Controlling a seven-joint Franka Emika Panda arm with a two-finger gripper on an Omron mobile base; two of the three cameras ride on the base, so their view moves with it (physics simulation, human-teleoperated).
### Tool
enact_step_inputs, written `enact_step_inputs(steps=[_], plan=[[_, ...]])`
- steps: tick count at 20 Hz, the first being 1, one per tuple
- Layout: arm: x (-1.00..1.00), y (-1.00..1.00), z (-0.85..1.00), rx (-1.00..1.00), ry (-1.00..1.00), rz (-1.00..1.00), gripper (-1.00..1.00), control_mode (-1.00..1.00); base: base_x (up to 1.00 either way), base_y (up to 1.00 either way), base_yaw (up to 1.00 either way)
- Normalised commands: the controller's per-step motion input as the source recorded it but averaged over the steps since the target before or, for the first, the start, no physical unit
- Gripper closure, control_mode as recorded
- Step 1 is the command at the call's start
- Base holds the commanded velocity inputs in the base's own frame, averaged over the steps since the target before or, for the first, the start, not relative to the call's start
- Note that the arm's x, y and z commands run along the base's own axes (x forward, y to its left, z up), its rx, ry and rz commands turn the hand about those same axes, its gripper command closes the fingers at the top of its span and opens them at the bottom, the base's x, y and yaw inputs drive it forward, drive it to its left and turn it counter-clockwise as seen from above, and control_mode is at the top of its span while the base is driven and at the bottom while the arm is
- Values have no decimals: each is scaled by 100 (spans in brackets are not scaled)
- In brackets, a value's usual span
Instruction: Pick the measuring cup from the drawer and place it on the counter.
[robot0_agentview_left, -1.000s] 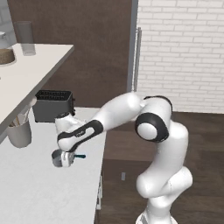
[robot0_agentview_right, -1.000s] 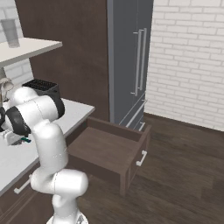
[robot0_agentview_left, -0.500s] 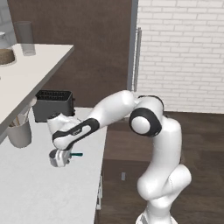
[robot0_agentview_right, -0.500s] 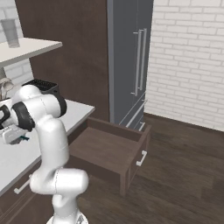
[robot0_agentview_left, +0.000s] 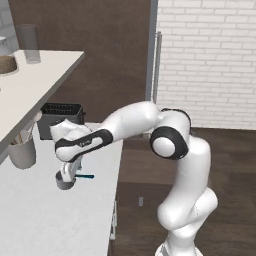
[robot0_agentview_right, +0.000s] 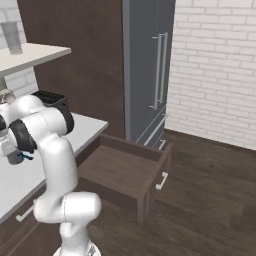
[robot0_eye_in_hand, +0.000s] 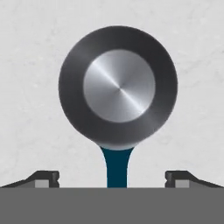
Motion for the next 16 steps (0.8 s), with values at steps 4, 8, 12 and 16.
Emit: enact_step_inputs(steps=[4, 8, 12, 16], plan=[[-40, -55, 67, 10, -8, 0, -100, -100, 0, 0, 0], [-51, -100, 44, 19, -4, 0, -100, -100, 0, 0, 0], [-51, -100, 25, 23, -2, 0, -100, -100, 0, 0, 0], [-45, -100, 30, 20, -2, 0, -100, -100, 0, 0, 0]])
